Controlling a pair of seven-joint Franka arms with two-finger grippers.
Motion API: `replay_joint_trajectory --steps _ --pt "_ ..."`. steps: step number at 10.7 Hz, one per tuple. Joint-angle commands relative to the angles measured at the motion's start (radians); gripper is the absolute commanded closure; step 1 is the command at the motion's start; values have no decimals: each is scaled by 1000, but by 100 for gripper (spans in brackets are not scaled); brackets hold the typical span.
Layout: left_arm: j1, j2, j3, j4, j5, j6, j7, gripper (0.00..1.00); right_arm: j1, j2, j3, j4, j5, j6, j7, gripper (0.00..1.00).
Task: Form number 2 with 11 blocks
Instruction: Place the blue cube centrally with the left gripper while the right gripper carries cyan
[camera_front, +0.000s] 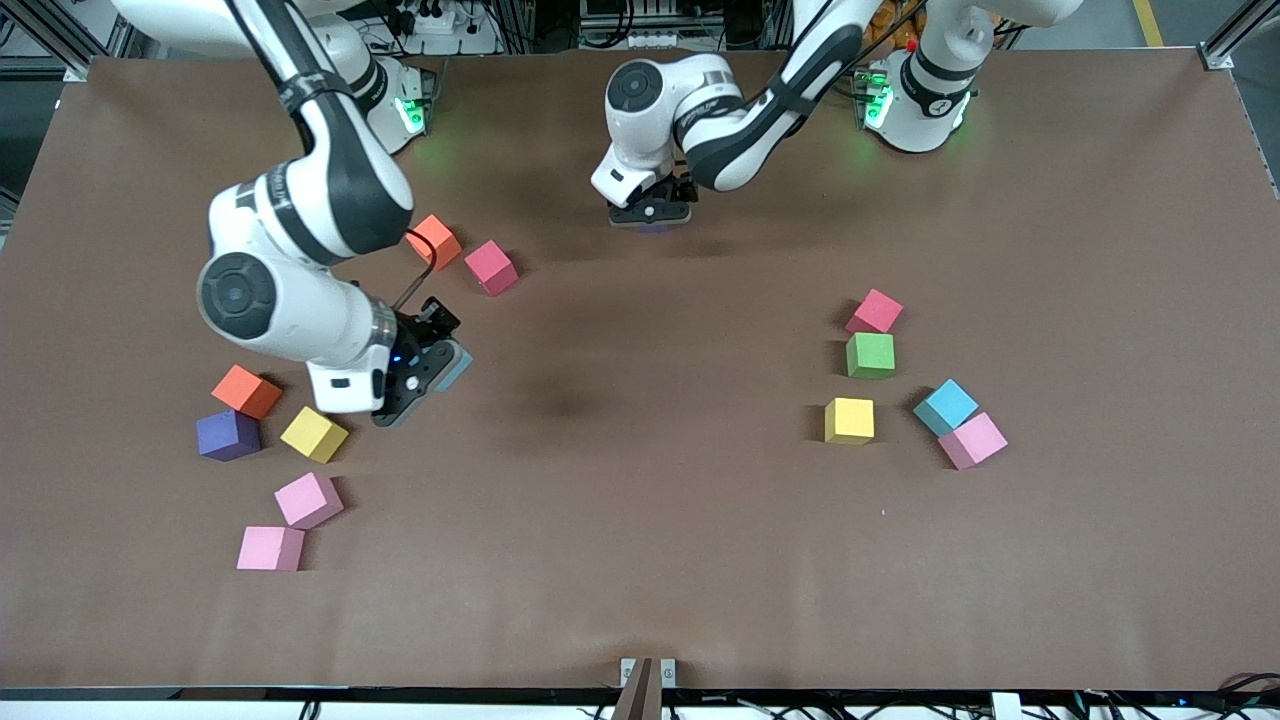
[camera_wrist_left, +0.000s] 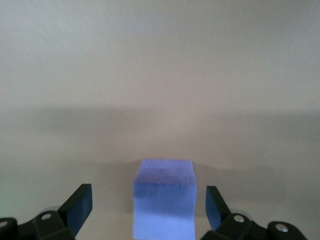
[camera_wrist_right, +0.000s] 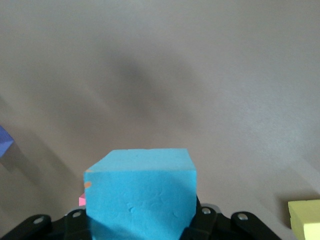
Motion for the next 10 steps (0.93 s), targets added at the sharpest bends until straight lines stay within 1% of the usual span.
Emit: replay_joint_trajectory --steps 1,3,4,6,8,9,10 --pt "102 -155 -26 -28 22 -77 -14 0 81 -24 -3 -28 -42 4 -4 70" --pt "265 -220 -36 -20 22 -176 76 0 153 -24 -3 -53 -77 4 -34 70" --pt "350 -235 -36 -17 20 -180 130 0 192 -27 -3 -72 -77 9 -72 70" --pt "476 -237 -32 -11 17 -180 312 0 236 -37 -3 -128 -77 50 -158 70" --pt "575 -231 -24 -15 16 -180 490 0 299 -73 -3 -254 -77 183 -178 70" --pt "587 -228 -3 -23 25 -178 573 0 330 -84 -3 -313 -79 241 -180 70" --pt "622 -219 17 -23 26 -172 646 0 357 -93 -3 -350 -79 275 -180 70"
